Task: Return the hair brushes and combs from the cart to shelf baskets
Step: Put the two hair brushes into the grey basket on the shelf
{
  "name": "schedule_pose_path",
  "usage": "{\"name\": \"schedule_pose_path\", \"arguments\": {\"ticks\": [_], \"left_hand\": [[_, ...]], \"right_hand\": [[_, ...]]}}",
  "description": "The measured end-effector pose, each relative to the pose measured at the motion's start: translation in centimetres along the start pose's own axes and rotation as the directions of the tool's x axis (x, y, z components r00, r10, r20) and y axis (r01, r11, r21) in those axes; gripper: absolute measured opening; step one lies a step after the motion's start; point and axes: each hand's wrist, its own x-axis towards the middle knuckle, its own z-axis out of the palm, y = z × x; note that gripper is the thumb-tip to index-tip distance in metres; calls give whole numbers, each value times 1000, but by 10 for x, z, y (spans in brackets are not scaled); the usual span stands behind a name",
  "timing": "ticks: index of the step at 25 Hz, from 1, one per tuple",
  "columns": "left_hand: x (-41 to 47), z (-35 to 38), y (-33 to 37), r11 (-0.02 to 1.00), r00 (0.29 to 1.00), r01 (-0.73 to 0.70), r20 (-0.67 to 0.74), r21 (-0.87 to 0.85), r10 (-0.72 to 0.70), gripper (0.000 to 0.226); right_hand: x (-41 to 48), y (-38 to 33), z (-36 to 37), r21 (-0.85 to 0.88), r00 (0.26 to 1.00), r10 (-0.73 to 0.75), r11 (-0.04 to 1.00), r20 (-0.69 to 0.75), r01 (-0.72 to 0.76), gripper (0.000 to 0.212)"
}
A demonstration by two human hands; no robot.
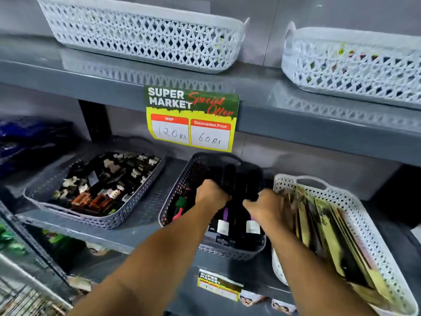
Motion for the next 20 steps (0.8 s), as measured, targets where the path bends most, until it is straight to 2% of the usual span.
{"name": "schedule_pose_path", "arguments": {"ticks": [6,9,12,16,20], "left_hand": [[7,10,-1,992,1000,-7,1,122,7,42],[8,10,-1,982,999,-25,25,186,21,43],[7,11,0,978,998,-55,32,203,50,26],[3,13,1,974,998,-69,12,216,68,22],[-4,12,0,976,997,-67,-11,209,71,9]], "right_hand": [[-3,-2,6,-185,998,-37,982,51,46,37],[-9,-5,11,-248,994,-49,966,98,72,25],[-11,-4,15,-299,991,-77,948,106,106,12],[-12,-5,16,-317,990,-95,940,107,125,16],[-18,-1,13,-312,986,-126,938,110,154,16]]}}
